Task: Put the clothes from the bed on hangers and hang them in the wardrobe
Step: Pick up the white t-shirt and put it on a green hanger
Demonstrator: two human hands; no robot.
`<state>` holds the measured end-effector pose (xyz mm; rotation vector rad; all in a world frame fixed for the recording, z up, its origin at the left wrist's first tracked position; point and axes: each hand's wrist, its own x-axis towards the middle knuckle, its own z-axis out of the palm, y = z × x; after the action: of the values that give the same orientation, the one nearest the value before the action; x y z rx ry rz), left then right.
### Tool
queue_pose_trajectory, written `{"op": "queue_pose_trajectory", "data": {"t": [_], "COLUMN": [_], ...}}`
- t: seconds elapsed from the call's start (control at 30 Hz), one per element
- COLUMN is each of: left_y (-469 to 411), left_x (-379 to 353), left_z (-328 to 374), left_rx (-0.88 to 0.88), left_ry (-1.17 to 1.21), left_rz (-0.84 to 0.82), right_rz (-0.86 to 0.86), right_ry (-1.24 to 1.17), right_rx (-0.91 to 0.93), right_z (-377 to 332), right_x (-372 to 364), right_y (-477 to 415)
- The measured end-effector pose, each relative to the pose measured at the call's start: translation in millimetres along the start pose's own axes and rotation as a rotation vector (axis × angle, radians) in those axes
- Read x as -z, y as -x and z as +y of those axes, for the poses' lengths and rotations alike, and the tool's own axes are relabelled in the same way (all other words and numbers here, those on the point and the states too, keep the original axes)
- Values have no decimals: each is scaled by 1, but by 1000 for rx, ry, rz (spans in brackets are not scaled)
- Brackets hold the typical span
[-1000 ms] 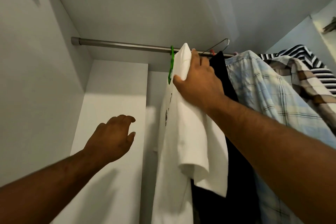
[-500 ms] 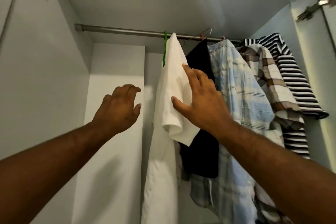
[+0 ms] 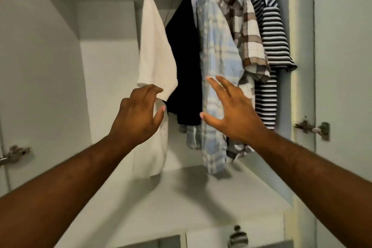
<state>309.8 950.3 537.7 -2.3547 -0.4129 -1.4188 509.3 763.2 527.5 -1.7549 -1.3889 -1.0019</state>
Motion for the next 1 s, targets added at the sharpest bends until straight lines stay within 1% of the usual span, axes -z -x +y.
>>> {"op": "queue_pose_trajectory", "data": {"t": [0.17,0.4,0.5,0.67,0.73,0.8,0.83,0.93,1.0], "left_y": [32,60,80,127,147,160,170,196,219], "left_x": [-26,-103,-137,-196,-218,-231,-243,-261,-269], "left_z": [69,164,212,283,317,338,369,405,441], "left_rx": [18,-57,-38,-109,-155,-149,-211,-275,-389], "left_ry": [200,435,558,749,868,937,1024,1107,1192], "left_rz": [-23,-95,-160,-351,-429,-472,-530,-654,-777], "right_rz": [-48,-137,-192,-248,-260,-295,-292,-333,-354], "right_ry": [-21,23,32,46,63,77,125,133,176], "right_rx": [-86,-249,-343,-547,-642,-679,-779,-901,-1035], "right_z": [32,85,106,128,137,141,147,141,132], "right_x": [18,37,37,35,36,36,45,60,77], "right_y": [74,173,223,315,351,373,402,438,471]}}
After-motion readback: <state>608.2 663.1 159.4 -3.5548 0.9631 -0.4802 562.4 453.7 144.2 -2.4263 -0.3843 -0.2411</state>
